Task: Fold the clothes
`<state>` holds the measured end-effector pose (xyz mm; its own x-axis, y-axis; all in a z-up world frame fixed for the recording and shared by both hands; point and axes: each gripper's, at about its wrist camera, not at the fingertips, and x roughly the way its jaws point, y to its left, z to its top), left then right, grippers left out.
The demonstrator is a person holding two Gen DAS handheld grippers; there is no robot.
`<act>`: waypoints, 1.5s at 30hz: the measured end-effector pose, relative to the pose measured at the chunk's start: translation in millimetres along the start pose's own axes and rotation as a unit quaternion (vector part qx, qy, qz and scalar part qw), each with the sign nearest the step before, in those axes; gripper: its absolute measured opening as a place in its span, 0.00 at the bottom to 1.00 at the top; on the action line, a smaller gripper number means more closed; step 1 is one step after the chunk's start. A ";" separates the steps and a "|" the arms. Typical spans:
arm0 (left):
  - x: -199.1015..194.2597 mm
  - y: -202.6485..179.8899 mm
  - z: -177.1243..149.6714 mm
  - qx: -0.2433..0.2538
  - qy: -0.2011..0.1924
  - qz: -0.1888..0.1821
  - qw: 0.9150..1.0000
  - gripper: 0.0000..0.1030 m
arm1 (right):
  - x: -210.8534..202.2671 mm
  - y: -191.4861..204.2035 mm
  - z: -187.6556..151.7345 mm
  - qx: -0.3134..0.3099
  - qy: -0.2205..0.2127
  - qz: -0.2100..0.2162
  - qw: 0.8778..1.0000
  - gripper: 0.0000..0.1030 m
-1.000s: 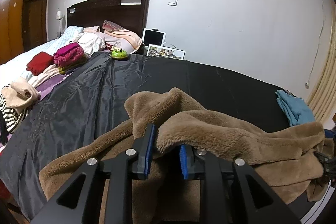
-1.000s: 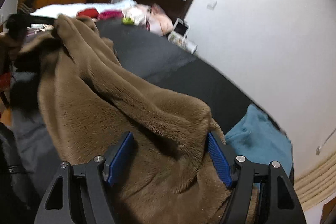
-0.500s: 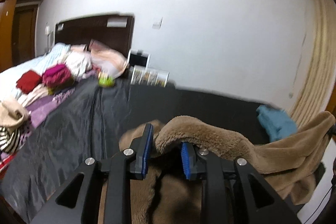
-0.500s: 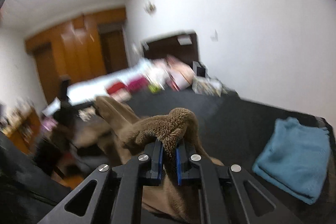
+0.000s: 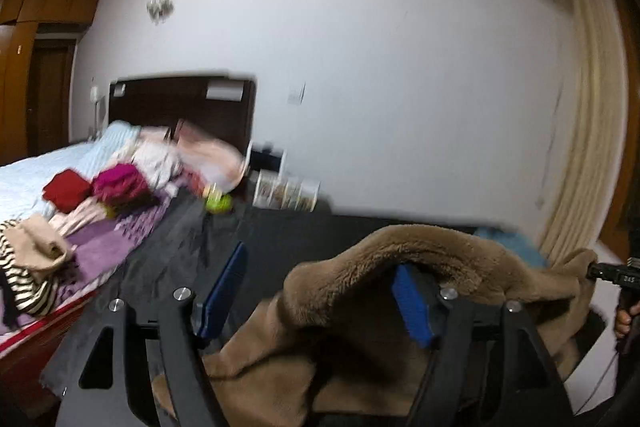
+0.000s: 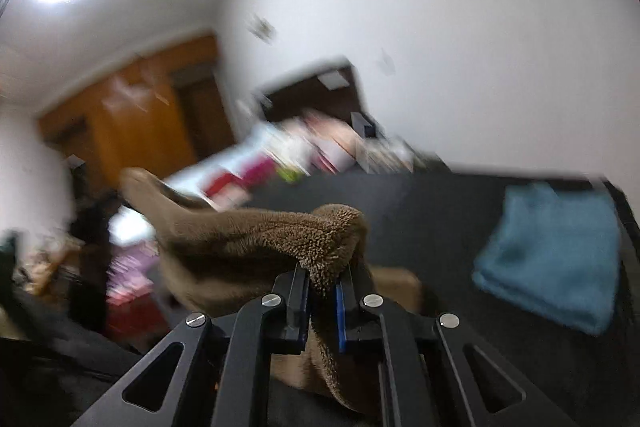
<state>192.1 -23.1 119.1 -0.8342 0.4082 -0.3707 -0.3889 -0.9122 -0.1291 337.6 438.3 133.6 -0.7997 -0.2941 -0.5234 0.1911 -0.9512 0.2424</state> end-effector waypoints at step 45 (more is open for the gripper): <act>257.5 -39.5 13.7 0.102 0.173 0.005 0.980 0.75 | 201.2 -42.1 56.0 -0.058 0.165 -0.020 0.984 0.75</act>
<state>-12.7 118.6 41.4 -0.6693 0.3309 -0.6652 -0.4817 -0.8750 0.0493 136.8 424.4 63.9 -0.5826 -0.2524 -0.7725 0.2424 -0.9612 0.1313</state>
